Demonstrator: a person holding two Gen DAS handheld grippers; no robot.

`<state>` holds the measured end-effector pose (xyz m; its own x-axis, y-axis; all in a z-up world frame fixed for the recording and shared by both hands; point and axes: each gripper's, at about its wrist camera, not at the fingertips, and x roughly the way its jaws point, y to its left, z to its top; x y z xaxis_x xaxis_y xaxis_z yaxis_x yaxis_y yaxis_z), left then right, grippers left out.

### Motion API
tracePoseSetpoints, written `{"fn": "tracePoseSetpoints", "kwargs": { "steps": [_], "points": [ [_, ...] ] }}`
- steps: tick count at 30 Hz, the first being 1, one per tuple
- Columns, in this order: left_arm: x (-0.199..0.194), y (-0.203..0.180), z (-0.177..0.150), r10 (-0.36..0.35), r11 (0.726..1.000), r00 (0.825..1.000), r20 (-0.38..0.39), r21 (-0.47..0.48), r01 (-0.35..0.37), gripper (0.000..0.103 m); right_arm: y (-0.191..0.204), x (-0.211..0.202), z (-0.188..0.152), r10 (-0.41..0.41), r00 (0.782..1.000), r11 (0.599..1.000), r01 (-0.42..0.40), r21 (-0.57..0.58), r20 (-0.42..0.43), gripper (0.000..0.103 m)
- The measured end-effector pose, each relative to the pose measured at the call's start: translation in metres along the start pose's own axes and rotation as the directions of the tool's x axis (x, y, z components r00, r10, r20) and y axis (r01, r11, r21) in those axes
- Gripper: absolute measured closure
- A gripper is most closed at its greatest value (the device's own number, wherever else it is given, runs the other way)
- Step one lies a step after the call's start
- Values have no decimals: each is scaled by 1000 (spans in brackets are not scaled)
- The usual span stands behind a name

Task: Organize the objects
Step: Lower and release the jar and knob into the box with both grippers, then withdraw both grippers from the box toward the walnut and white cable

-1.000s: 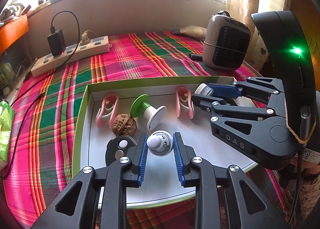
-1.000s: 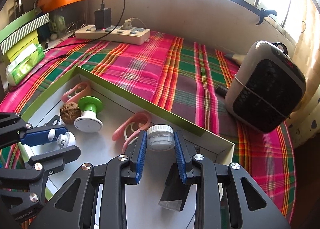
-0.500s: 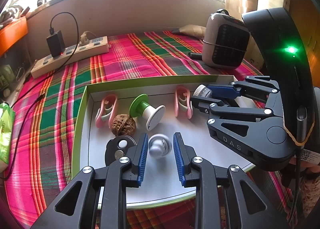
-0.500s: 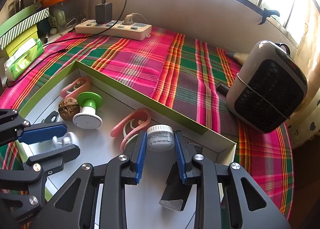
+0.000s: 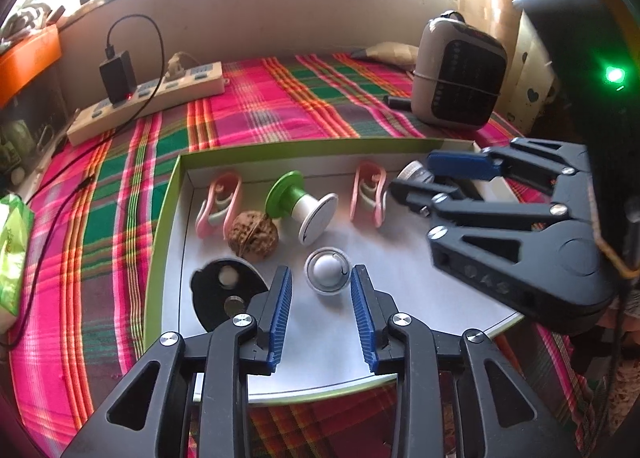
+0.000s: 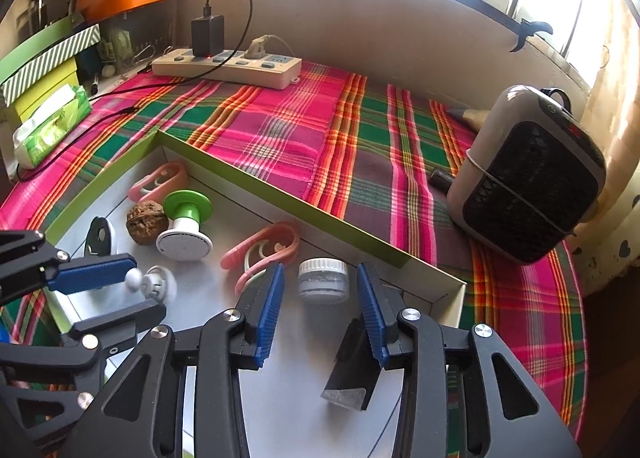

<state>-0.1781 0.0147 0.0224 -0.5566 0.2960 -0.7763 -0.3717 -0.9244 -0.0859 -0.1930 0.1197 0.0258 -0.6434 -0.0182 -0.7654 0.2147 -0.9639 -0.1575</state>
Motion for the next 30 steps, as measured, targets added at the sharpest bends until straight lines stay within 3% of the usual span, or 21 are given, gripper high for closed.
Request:
{"fn": "tracePoseSetpoints", "kwargs": {
  "steps": [17,30],
  "points": [
    [-15,5,-15,2,999,1000,16,-39,-1,74,-20,-59,-40,9,995,989,-23,143,97,63],
    [-27,3,-29,-33,996,999,22,-88,34,73,-17,-66,-63,15,997,988,-27,153,79,63]
  ]
}}
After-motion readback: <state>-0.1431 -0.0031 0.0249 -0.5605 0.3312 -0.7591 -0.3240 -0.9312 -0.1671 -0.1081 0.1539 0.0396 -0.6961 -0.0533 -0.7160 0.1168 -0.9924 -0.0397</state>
